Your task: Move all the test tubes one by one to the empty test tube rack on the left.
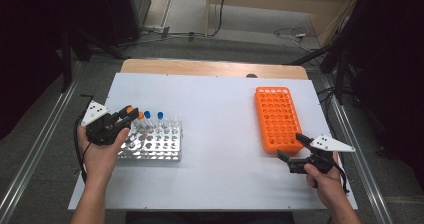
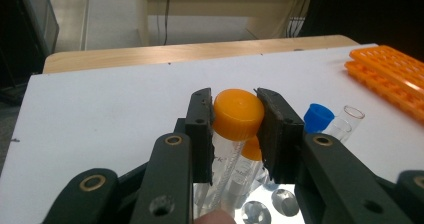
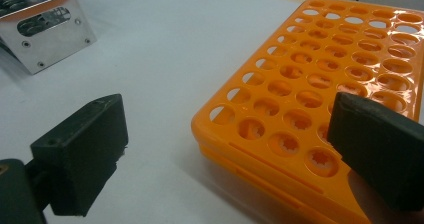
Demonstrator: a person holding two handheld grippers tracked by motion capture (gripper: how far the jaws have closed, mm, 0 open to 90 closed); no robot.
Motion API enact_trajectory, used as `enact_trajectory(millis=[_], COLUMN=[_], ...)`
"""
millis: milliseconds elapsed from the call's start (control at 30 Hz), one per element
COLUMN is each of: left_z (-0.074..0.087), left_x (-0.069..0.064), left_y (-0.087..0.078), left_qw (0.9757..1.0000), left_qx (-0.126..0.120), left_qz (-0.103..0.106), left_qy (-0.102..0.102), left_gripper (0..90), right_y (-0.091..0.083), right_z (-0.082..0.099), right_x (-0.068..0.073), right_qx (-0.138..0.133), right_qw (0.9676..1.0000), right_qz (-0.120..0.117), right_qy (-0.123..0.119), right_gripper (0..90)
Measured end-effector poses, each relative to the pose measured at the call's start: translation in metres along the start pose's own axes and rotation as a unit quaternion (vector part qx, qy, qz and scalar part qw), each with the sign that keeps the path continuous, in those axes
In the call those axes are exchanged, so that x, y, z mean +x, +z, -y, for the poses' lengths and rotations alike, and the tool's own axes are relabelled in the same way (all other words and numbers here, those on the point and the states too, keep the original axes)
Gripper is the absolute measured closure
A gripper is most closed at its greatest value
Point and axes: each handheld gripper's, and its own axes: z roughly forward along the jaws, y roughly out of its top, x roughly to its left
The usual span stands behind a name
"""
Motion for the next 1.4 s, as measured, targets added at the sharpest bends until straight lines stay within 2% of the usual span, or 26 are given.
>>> enact_trajectory(millis=[67,133,167,200,233,267,300,367,400,467,500,567,600,667,767,833,900,967,1000,1067,1100,1233,1300,1400], left_z=[0.0,0.001,0.001,0.001,0.0,0.0,0.0,-0.001,-0.001,-0.003,-0.003,-0.002,-0.002,-0.003,-0.005,-0.005,-0.006,-0.007,-0.008,-0.009,-0.009,-0.006,-0.005,-0.004], left_x=[0.001,0.004,0.005,0.004,0.002,0.0,-0.001,-0.001,0.0,0.0,0.001,0.002,0.001,-0.001,-0.001,-0.001,-0.002,-0.007,-0.008,-0.006,-0.004,0.0,0.002,0.003], left_y=[0.001,0.001,0.0,0.0,0.0,0.0,0.001,0.002,0.002,0.0,0.0,0.002,0.002,0.004,0.005,0.006,0.006,0.005,0.005,0.005,0.005,0.007,0.008,0.007], left_qw=[0.9999,0.9996,0.9994,0.9992,0.9993,0.9997,0.9999,0.9999,0.9999,0.9991,0.9991,0.9996,0.9997,0.9995,0.9992,0.9984,0.9982,0.9961,0.9963,0.999,0.9994,0.9994,0.9996,0.9994], left_qx=[-0.002,-0.005,-0.005,-0.005,-0.003,-0.002,-0.001,-0.002,0.002,0.006,0.008,0.004,0.004,0.005,0.009,0.008,0.008,0.014,0.013,0.002,-0.003,0.008,0.002,0.001], left_qz=[-0.012,-0.024,-0.031,-0.038,-0.036,-0.025,-0.012,-0.006,-0.01,-0.04,-0.042,-0.027,-0.024,-0.031,-0.036,-0.05,-0.051,-0.067,-0.062,-0.037,-0.034,-0.032,-0.029,-0.034], left_qy=[-0.001,-0.013,-0.012,-0.004,0.004,0.007,0.001,-0.01,-0.01,0.006,0.005,-0.008,-0.006,0.009,0.015,0.027,0.032,0.056,0.058,0.026,0.011,0.007,-0.003,0.001], left_gripper=[70.0,70.3,70.4,70.5,70.6,70.6,70.5,70.1,70.1,70.7,70.8,70.8,70.7,70.7,70.7,70.8,70.8,70.7,70.8,70.8,70.8,70.9,70.8,70.8], right_y=[0.0,-0.001,-0.001,-0.001,-0.002,-0.002,-0.002,-0.002,-0.002,-0.001,-0.001,-0.001,-0.001,-0.001,-0.001,-0.001,-0.001,-0.001,-0.002,-0.002,-0.002,-0.002,-0.002,-0.001], right_z=[0.0,0.0,0.0,0.0,0.0,0.0,0.0,0.0,0.0,0.0,0.0,0.0,0.0,0.0,0.0,0.0,0.0,0.0,0.0,0.0,-0.001,-0.001,-0.001,-0.001], right_x=[0.0,0.0,0.0,0.0,0.0,0.0,-0.001,-0.001,-0.001,0.0,0.0,0.0,0.0,0.001,0.001,0.0,-0.001,-0.002,-0.003,-0.003,-0.003,-0.002,-0.002,-0.003], right_qx=[0.0,-0.001,-0.002,-0.003,-0.003,-0.004,-0.004,-0.003,-0.003,-0.003,-0.003,-0.003,-0.003,-0.003,-0.004,-0.003,-0.005,-0.007,-0.007,-0.009,-0.01,-0.01,-0.011,-0.012], right_qw=[1.0,1.0,1.0,1.0,1.0,1.0,1.0,1.0,1.0,1.0,1.0,1.0,1.0,1.0,1.0,1.0,1.0,1.0,1.0,0.9999,0.9999,0.9999,0.9999,0.9999], right_qz=[0.0,0.0,0.001,0.001,0.001,0.001,0.002,0.002,0.002,0.001,0.001,0.001,0.001,0.001,-0.001,0.0,-0.001,-0.001,-0.002,-0.005,-0.007,-0.009,-0.01,-0.009], right_qy=[0.0,0.0,-0.002,-0.001,0.0,0.001,0.001,0.001,0.001,0.001,0.001,0.001,0.001,0.002,0.002,0.001,0.003,0.003,0.003,0.003,0.004,0.002,0.004,0.004], right_gripper=[1.4,1.4,1.4,1.4,1.4,1.4,1.5,1.6,1.5,1.5,1.5,1.5,1.6,1.6,1.7,1.7,1.9,1.9,2.0,2.0,2.0,2.0,2.1,2.1])
